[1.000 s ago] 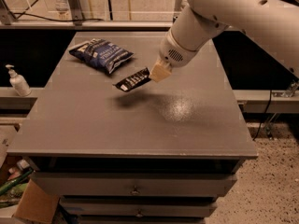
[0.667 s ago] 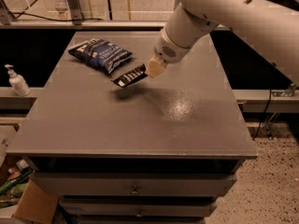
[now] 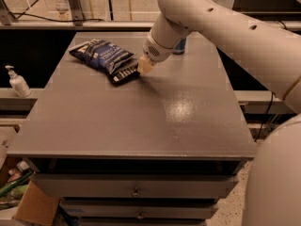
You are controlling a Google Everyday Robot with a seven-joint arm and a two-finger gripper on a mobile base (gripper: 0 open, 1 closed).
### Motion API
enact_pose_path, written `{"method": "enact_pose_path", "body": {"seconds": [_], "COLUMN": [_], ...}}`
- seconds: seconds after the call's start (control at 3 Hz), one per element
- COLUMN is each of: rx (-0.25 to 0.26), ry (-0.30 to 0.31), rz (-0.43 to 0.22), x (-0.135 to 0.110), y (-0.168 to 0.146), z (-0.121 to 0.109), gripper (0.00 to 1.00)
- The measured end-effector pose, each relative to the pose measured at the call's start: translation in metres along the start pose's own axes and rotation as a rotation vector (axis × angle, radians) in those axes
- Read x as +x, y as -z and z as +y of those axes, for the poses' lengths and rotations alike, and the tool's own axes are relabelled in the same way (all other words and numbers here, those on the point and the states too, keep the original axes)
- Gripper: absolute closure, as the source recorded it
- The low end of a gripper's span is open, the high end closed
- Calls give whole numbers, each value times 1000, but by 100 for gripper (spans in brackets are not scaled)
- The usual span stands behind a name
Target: Move rxbar chocolate near blue chip bag
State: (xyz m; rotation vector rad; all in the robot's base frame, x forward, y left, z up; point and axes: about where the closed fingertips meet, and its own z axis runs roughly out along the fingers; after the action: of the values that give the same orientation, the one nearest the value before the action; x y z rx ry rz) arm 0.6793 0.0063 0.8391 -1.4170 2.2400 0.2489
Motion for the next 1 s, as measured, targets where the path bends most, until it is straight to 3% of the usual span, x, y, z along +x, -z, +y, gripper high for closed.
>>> {"method": "enact_pose_path", "body": {"seconds": [0.33, 1.0], "rx": [15, 32], "ry": [-35, -67], "rz": [-4, -26], "x": [-11, -16], "y": [-11, -6], "z": [-18, -34], "gripper": [82, 36]}}
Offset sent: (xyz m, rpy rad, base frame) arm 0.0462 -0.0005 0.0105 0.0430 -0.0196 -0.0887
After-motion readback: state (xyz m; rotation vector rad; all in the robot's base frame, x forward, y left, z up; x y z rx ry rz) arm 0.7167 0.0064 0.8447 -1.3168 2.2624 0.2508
